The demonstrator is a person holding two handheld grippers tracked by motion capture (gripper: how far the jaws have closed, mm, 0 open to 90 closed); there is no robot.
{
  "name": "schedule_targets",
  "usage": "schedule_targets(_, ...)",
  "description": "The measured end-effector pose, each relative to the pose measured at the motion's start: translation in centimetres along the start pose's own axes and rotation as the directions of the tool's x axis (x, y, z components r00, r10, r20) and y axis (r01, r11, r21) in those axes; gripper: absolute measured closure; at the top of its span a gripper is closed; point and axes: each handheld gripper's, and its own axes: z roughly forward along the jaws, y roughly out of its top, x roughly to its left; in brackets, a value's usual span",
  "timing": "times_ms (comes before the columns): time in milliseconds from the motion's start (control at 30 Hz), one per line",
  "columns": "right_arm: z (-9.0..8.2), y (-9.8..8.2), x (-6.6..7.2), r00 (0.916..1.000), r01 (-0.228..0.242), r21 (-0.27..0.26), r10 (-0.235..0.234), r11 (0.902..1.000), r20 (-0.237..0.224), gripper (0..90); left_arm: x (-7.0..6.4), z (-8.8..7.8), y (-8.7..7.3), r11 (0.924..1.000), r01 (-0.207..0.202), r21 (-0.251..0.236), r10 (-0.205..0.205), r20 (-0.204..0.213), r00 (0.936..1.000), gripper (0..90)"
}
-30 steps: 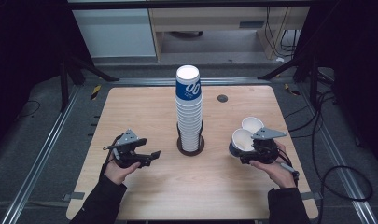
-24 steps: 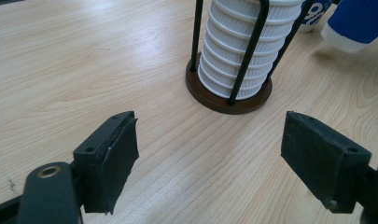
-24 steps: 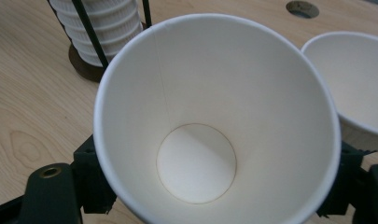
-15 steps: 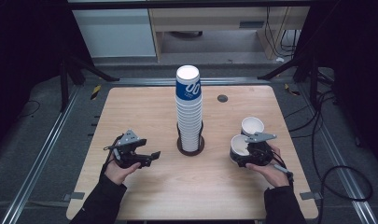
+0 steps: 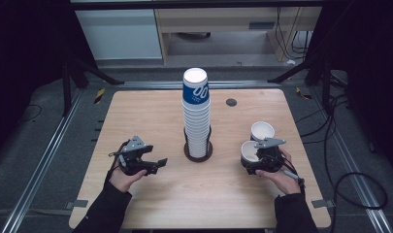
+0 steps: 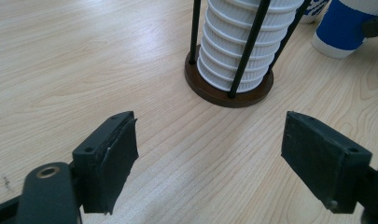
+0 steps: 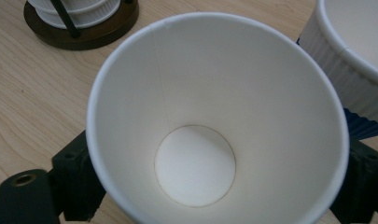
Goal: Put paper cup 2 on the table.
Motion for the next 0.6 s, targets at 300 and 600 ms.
schedule_targets(300, -1.2, -0.3, -0.2, 1.0000, -0.006, -0.034, 0.006, 0.9994, 0.005, 7.1, 0.5, -0.3, -0.1, 1.0000, 0.003, 0.001, -0.003, -0.017, 0.9999, 17.1)
schedule_targets(600, -2.6, -1.9, -0.4, 1.0000, 0.001, -0.020, -0.001, 0.9998, 0.006, 5.7, 1.5, -0.6, -0.5, 0.9996, 0.024, 0.012, -0.023, -0.041, 0.9989, 16.2)
